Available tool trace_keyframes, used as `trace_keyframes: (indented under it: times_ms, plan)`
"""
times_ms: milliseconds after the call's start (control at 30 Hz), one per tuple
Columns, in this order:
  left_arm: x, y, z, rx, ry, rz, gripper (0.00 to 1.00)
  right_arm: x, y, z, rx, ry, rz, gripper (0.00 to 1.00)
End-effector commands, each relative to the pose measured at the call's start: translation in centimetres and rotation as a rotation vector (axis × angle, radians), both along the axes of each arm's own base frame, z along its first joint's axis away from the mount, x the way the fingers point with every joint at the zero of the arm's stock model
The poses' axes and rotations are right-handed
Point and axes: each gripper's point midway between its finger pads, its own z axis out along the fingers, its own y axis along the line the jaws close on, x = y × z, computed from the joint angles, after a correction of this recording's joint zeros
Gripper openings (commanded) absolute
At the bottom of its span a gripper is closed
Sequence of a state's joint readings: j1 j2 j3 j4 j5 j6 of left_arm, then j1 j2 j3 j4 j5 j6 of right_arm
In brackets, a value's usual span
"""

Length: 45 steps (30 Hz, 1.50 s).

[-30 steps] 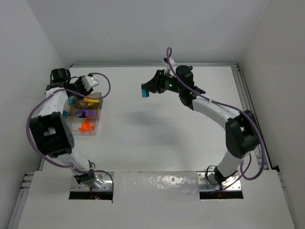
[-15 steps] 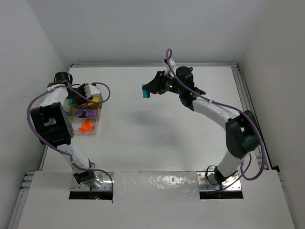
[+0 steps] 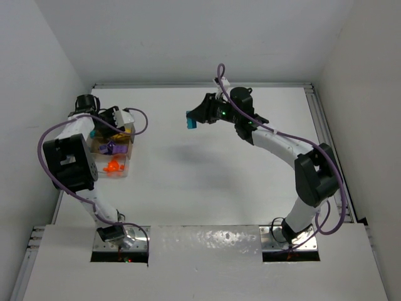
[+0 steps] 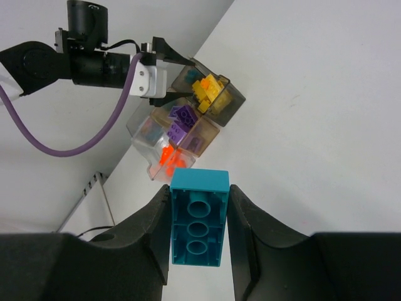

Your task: Sort the legos into containers by color

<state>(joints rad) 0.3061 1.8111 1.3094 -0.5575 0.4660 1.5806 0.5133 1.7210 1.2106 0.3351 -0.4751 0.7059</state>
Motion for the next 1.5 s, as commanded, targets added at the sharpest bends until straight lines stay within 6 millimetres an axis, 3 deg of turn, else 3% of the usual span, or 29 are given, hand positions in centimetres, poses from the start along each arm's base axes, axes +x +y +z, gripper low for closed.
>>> trace_keyframes:
  times_ms: [0,167,267,333,367,400,467,500,567,600,633,667,700,867,933,1067,1267,1467]
  plan:
    - [2.0,-0.5,3.6,-0.019,-0.102,-0.003,0.54,0.2,0.6,3.0,0.035,-0.078,0.016,0.0]
    - [1.8,-3.9,9.3,-0.161,-0.194,-0.098,0.56,0.3,1.1,3.1,-0.004,-0.101,0.019,0.0]
    - [0.6,-7.5,13.0,-0.284,-0.237,-0.176,0.59,0.7,1.4,3.8,0.019,-0.102,-0.014,0.0]
    - [-1.6,-9.9,14.0,-0.331,-0.205,-0.212,0.61,0.8,1.6,4.2,0.041,-0.104,-0.039,0.0]
    - [-2.6,-12.2,14.3,-0.368,-0.185,-0.262,0.62,1.0,1.9,4.5,0.049,-0.123,-0.055,0.0]
    - [-3.9,-13.4,13.9,-0.398,-0.148,-0.281,0.64,0.9,2.5,5.2,0.053,-0.139,-0.055,0.0]
    - [-7.6,-17.3,14.0,-0.488,-0.067,-0.34,0.69,1.7,3.0,5.3,0.025,-0.138,-0.129,0.0]
    - [-8.4,-18.3,13.3,-0.536,-0.016,-0.336,0.71,2.1,3.0,5.3,0.016,-0.125,-0.167,0.0]
    - [-9.9,-20.7,14.5,-0.649,0.022,-0.283,0.74,3.2,2.6,5.3,0.038,-0.074,-0.281,0.0]
    - [-10.8,-21.4,12.7,-0.686,0.076,-0.223,0.75,3.1,3.1,5.3,0.054,-0.061,-0.306,0.0]
    - [-9.6,-22.8,15.6,-0.703,-0.074,-0.24,0.76,3.2,3.2,5.4,0.077,-0.037,-0.342,0.0]
    - [-8.4,-22.3,15.9,-0.699,-0.133,-0.105,0.76,3.4,3.3,5.4,0.077,-0.035,-0.381,0.0]
    - [-8.3,-22.7,16.8,-0.824,-0.135,0.038,0.76,3.8,3.6,5.6,0.072,-0.045,-0.442,0.0]
    - [-8.8,-25.5,18.3,-1.044,0.037,0.186,0.77,4.6,4.1,5.7,0.07,-0.012,-0.538,0.0]
    - [-8.8,-26.3,18.3,-1.08,0.065,0.201,0.76,4.6,4.2,5.7,0.081,-0.002,-0.543,0.0]
    - [-7.2,-25.9,18.5,-1.122,0.014,0.303,0.75,3.8,4.7,5.6,0.081,0.003,-0.525,0.0]
    - [-6.5,-26.8,18.5,-1.163,0.023,0.304,0.7,3.1,5.7,5.3,0.085,0.017,-0.482,0.0]
    - [-5.6,-27.1,17.4,-1.164,0.028,0.341,0.49,2.7,6.3,5.8,0.096,0.015,-0.459,0.0]
